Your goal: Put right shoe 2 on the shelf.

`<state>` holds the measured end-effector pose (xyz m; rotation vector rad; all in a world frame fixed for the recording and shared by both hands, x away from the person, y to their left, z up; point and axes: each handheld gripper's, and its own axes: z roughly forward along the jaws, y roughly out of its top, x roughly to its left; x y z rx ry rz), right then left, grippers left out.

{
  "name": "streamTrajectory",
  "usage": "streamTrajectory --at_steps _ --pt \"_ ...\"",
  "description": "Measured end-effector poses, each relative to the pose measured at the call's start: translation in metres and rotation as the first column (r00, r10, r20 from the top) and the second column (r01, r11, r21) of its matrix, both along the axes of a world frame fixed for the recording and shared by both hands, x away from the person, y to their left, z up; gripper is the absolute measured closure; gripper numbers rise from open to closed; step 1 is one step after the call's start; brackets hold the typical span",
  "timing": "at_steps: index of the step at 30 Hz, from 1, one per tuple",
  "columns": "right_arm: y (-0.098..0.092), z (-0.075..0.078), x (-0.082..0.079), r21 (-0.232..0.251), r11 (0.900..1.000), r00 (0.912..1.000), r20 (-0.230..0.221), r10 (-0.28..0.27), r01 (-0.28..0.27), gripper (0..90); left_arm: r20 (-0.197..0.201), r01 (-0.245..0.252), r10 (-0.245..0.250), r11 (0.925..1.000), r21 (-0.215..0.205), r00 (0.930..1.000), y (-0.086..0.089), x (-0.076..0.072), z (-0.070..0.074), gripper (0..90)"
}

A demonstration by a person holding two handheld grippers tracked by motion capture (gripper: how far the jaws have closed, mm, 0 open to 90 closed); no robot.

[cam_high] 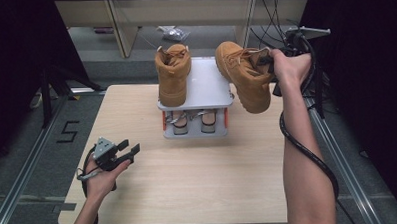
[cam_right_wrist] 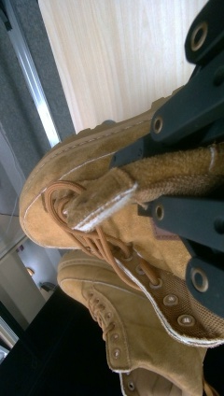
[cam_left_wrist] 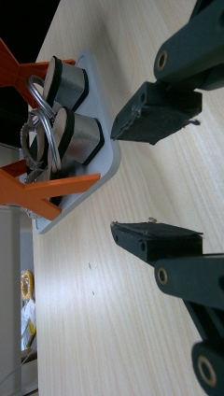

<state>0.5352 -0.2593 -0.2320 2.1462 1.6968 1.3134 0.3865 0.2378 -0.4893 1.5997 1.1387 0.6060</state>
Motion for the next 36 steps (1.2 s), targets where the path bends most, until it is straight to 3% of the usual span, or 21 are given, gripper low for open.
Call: streamTrajectory --at_steps 12,14,19,21,22,30,34,36 --pt "0.023 0.002 0.011 -0.013 1.0 0.9997 -0.014 0.018 -0.019 84.3 0.001 0.001 -0.001 1.0 -0.002 1.0 0.001 0.0 0.0 47.4" --pt "0.026 0.001 0.013 0.01 1.0 0.9998 -0.013 0.016 -0.016 84.3 -0.001 0.0 0.0 1.0 -0.001 1.0 0.001 0.0 0.0 47.4" --pt "0.034 0.002 0.017 0.004 1.0 0.9994 -0.029 0.019 -0.019 84.3 -0.001 0.0 0.0 1.0 0.0 1.0 0.0 0.0 0.0 47.4" --pt "0.037 0.001 0.02 0.026 1.0 0.9999 -0.009 0.014 -0.014 84.2 -0.001 0.002 -0.002 1.0 0.0 1.0 0.0 0.0 0.0 47.4" --pt "0.038 0.003 0.02 0.015 1.0 0.9993 -0.031 0.022 -0.022 84.2 -0.001 0.003 -0.003 1.0 0.001 1.0 0.0 0.0 0.0 47.4" --pt "0.053 0.003 0.027 0.018 0.999 0.9989 -0.038 0.027 -0.026 84.1 0.0 0.004 -0.004 1.0 0.0 1.0 0.001 0.0 0.0 47.4" --pt "0.059 0.002 0.03 0.032 0.999 0.9994 -0.019 0.029 -0.029 84.1 -0.002 0.003 -0.003 1.0 0.001 1.0 0.001 0.0 0.0 47.4" --pt "0.06 0.002 0.031 0.03 0.999 0.999 -0.033 0.03 -0.029 84.0 -0.002 0.004 -0.004 1.0 0.001 1.0 0.001 0.0 0.0 47.4"
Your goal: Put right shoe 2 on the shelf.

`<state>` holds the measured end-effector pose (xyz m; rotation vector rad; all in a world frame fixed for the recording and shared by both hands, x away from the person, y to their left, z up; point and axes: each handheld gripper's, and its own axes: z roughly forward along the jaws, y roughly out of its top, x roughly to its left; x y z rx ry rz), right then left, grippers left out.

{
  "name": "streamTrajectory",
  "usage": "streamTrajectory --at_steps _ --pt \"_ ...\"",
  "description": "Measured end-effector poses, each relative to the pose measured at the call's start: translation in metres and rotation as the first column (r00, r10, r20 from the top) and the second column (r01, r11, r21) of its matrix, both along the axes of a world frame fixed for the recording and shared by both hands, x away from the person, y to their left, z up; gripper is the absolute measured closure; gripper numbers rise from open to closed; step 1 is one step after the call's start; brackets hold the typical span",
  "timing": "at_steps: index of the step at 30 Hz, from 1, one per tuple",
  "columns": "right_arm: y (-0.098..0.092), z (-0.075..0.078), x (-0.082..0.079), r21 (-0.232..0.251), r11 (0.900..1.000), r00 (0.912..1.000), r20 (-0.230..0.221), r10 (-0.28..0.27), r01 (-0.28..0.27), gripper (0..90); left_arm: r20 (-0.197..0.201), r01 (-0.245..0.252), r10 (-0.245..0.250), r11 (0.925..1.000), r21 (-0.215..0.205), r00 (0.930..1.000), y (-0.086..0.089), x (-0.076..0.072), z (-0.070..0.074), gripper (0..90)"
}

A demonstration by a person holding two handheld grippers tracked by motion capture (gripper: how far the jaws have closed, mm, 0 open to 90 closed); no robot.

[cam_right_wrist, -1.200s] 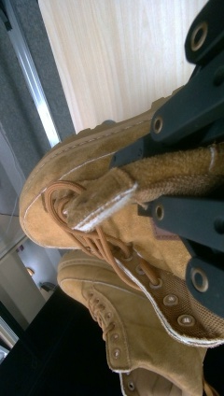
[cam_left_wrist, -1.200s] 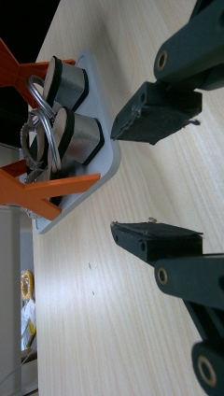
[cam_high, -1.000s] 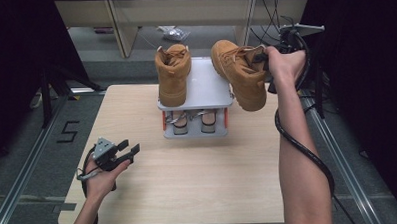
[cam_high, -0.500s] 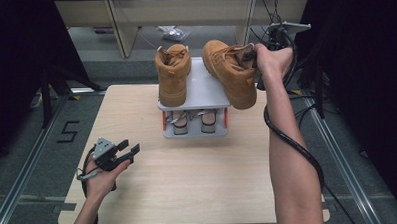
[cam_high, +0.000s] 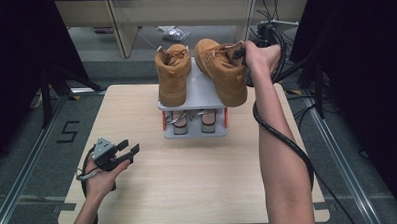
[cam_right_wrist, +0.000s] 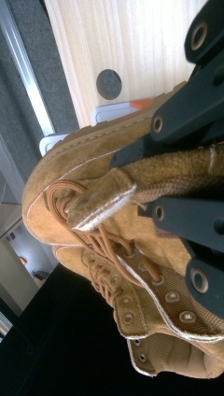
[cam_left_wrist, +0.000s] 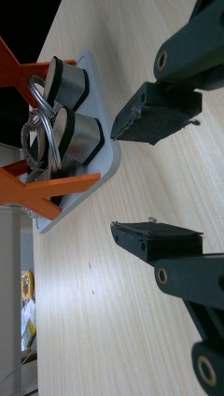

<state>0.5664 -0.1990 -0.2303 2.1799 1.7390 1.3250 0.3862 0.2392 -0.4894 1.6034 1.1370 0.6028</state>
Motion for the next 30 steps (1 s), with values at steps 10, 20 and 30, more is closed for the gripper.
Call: streamTrajectory --at_steps 10,20,30 --pt "0.007 -0.006 0.006 0.002 1.0 0.9999 -0.007 -0.008 0.008 83.4 -0.003 -0.002 0.002 1.0 -0.006 1.0 0.001 0.001 -0.002 47.4" --pt "0.011 -0.009 0.012 -0.017 1.0 1.0 0.0 -0.009 0.009 77.0 -0.006 -0.002 0.002 1.0 -0.007 1.0 0.001 0.0 -0.002 47.3" --pt "0.011 -0.002 0.008 -0.08 0.997 0.9925 0.122 -0.004 0.014 53.8 -0.009 0.004 -0.004 1.0 -0.004 1.0 -0.001 0.0 -0.004 47.1"
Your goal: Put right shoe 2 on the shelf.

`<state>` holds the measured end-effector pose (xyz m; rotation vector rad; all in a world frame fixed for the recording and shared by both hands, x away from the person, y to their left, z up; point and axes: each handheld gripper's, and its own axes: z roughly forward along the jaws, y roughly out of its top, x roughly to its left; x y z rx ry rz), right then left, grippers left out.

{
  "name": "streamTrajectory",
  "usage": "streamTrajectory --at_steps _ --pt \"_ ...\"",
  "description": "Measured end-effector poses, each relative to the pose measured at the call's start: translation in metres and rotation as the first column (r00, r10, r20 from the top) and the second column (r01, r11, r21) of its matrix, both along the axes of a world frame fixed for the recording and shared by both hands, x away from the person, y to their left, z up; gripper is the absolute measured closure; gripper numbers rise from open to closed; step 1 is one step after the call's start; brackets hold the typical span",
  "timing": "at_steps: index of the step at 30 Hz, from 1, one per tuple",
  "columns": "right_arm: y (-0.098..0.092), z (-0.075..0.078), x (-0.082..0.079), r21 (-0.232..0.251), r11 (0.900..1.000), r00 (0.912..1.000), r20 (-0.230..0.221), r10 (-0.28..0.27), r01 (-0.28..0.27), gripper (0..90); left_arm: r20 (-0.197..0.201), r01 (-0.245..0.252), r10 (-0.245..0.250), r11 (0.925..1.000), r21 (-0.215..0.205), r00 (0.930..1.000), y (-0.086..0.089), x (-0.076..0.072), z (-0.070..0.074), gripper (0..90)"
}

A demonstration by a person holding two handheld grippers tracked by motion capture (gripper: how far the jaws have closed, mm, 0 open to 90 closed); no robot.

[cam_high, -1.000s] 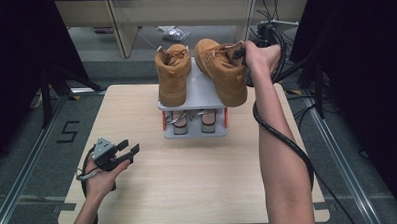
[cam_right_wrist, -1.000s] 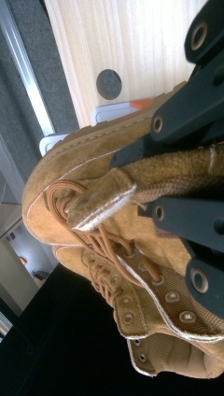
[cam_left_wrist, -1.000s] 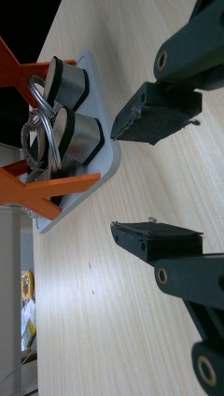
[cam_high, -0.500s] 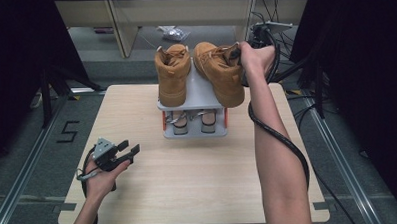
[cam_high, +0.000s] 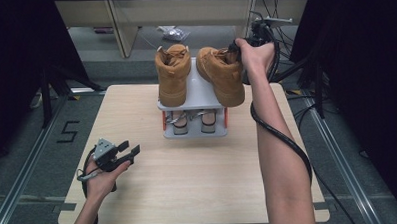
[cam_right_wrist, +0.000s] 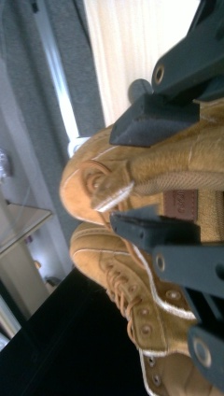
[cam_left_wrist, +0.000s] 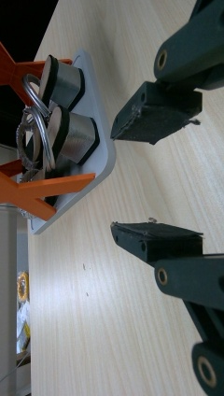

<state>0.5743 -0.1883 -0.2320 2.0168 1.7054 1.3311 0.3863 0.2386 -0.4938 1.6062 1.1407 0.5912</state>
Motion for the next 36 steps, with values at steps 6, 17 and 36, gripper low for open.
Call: streamTrajectory --at_steps 6,17,36 --pt "-0.013 0.008 -0.014 -0.028 1.0 0.997 0.077 0.003 0.0 51.7 0.005 -0.002 0.002 1.0 0.001 1.0 0.0 -0.001 0.0 47.2" --pt "-0.05 0.012 -0.043 -0.032 0.999 0.9893 0.145 0.018 -0.013 64.8 0.005 -0.008 0.008 1.0 0.002 1.0 -0.001 -0.001 -0.001 47.2" --pt "-0.053 -0.057 -0.071 -0.127 0.982 0.9891 -0.055 0.136 -0.142 90.0 0.006 -0.007 0.007 0.9999 0.008 1.0 -0.002 -0.002 -0.002 47.5"
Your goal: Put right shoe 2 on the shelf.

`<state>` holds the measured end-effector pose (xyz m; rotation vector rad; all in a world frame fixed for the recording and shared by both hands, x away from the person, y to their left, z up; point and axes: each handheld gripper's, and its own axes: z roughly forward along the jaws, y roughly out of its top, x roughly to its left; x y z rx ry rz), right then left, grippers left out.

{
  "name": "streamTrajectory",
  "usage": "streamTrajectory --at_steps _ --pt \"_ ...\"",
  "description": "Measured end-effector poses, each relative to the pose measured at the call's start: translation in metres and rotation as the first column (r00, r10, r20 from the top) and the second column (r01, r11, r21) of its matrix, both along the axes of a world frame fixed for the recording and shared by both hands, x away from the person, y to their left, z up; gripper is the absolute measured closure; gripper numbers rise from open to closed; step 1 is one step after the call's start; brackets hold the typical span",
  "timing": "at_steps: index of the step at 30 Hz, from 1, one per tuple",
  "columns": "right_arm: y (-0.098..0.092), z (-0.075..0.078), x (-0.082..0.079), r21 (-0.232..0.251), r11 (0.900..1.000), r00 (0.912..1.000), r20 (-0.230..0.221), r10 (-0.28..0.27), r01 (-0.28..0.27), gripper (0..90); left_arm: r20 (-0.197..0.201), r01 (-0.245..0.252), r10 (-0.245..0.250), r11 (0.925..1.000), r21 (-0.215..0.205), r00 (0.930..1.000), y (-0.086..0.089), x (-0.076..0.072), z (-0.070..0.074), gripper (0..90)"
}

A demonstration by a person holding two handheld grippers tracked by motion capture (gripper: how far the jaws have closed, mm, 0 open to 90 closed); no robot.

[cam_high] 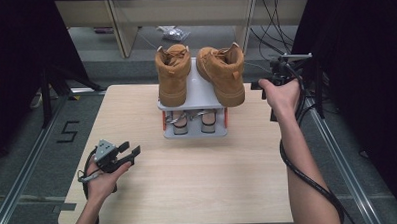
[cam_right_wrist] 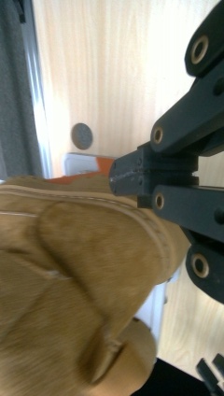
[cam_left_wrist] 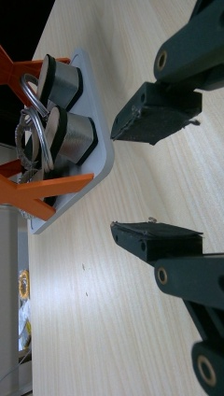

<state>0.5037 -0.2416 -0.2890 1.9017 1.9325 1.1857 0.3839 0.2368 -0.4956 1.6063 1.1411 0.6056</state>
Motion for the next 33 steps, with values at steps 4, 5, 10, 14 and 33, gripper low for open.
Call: streamTrajectory --at_steps 4,5,10,14,33 --pt "0.0 -0.013 -0.003 -0.017 0.999 0.9994 0.0 0.036 -0.036 90.0 0.004 0.0 0.0 1.0 -0.002 1.0 0.0 0.0 0.0 47.5" --pt "0.002 -0.016 -0.004 -0.028 0.999 0.9996 -0.007 0.029 -0.029 90.0 0.001 -0.002 0.002 1.0 0.0 1.0 0.001 0.0 0.0 47.5" --pt "0.003 -0.028 -0.011 0.011 0.999 0.9991 -0.015 0.04 -0.04 90.0 0.001 0.002 -0.002 1.0 -0.003 1.0 0.0 0.0 -0.001 47.5" --pt "0.002 -0.037 -0.014 -0.03 0.996 0.996 0.015 0.088 -0.087 90.0 -0.003 0.002 -0.002 1.0 0.003 1.0 0.0 -0.001 -0.001 47.5" --pt "0.018 -0.04 -0.021 -0.028 0.994 0.9936 0.029 0.109 -0.108 90.0 -0.014 -0.003 0.003 1.0 0.009 0.9999 -0.001 0.0 -0.002 47.5"
